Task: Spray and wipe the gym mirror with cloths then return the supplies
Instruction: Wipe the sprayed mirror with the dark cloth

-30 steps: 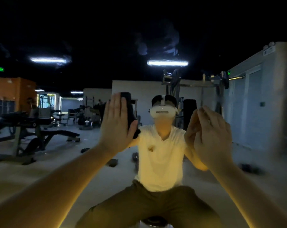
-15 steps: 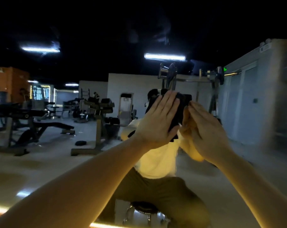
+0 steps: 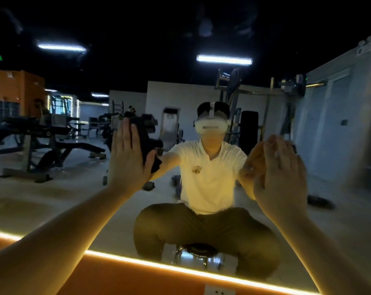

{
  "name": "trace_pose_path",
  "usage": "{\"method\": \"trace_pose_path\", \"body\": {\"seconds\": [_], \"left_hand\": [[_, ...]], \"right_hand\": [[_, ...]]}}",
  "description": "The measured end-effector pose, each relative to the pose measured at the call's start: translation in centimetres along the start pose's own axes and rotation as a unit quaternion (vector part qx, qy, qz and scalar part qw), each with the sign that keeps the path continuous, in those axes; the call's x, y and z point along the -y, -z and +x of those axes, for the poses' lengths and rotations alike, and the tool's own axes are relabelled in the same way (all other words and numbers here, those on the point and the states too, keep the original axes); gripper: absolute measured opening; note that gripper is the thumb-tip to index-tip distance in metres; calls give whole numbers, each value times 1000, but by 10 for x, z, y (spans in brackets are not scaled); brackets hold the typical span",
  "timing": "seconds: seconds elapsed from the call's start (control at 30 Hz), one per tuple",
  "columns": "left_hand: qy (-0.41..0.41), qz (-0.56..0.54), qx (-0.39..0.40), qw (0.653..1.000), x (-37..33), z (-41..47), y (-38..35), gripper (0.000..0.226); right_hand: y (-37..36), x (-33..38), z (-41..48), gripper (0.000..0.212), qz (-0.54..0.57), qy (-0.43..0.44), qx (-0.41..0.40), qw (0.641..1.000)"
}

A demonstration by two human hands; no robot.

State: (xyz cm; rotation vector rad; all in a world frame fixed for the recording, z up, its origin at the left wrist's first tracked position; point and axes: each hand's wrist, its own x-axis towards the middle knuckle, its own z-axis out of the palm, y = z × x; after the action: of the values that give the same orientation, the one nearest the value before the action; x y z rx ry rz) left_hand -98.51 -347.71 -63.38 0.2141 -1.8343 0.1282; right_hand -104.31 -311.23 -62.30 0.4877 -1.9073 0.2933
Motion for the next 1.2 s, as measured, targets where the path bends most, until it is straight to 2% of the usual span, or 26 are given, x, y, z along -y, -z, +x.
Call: {"method": "trace_pose_path", "body": {"seconds": [0.1,0.2,0.4,0.63,0.8,0.9,1.1,1.2], "left_hand": [[39,-24,-12,999,-30,-21,-12,82],[-7,-39,-1,999,-75,-30,-20,82],[-115,-62,22,991,-174,-29,-29,82],[-211,-89,36,973,-265,-36,-37,77],[-264,-69,25,962,-228,-37,-37,77],[-213,-52,30,975,-173,-49,-36,81],[-123,-28,24,992,-68,-85,-30,81],[-46,-25,10,999,-42,-109,-31,83]], "right_hand": [[0,-12,-20,82,-5,-42,40,998],[-6,-20,-39,80,14,-41,58,997],[-8,-44,-58,85,44,25,58,997],[-6,-57,-60,81,27,50,79,995],[-12,-48,-65,82,53,29,74,995],[-19,-33,-76,72,81,25,36,996],[-42,-15,-99,63,89,44,29,995],[-45,-18,-107,67,78,40,28,996]]}}
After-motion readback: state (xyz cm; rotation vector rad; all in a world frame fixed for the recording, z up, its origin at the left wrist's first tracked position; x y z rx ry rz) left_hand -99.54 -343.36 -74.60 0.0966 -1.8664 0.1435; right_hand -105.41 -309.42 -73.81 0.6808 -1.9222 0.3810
